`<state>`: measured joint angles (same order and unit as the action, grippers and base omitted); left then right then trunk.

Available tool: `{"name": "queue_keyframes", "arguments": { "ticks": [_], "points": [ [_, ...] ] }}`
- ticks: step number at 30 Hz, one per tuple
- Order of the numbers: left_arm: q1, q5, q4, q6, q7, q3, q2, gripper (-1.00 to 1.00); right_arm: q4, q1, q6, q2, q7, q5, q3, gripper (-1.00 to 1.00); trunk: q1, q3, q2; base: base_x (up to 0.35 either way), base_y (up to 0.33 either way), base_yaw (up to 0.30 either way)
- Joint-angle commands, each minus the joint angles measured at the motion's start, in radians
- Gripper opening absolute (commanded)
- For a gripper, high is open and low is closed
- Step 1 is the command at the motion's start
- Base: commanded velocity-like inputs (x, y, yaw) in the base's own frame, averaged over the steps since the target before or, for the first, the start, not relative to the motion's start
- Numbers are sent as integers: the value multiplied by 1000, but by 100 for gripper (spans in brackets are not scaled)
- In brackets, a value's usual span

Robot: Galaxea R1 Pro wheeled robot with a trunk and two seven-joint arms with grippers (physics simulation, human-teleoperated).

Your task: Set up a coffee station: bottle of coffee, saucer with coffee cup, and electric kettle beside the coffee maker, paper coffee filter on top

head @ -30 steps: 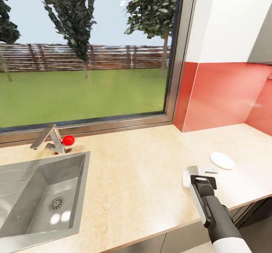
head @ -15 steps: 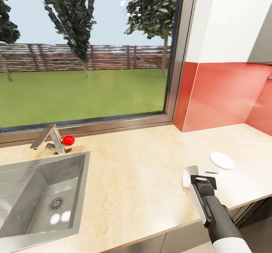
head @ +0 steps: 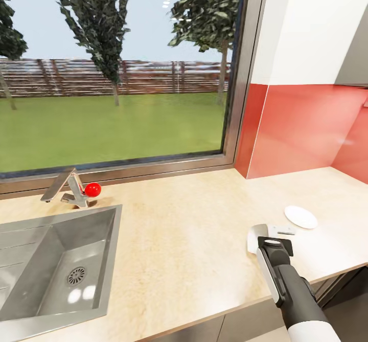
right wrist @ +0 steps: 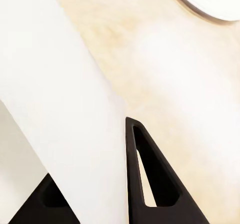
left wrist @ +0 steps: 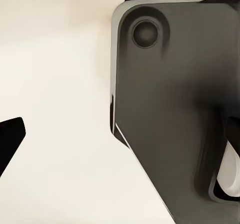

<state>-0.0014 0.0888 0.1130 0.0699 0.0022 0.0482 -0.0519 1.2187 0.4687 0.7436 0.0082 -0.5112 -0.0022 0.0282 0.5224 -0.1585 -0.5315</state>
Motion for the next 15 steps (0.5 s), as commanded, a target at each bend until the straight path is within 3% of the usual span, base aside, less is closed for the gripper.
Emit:
{"name": "queue_keyframes", "arguments": {
  "ticks": [1, 15],
  "points": [
    [0, 9, 1, 2, 0, 5, 0, 100, 1, 1, 3, 1, -3, -7, 1, -100, -3, 1, 6, 0, 0, 0],
    [0, 9, 1, 2, 0, 5, 0, 100, 2, 1, 3, 1, -3, -7, -1, -100, -57, 46, 104, 0, 0, 0]
  ]
}}
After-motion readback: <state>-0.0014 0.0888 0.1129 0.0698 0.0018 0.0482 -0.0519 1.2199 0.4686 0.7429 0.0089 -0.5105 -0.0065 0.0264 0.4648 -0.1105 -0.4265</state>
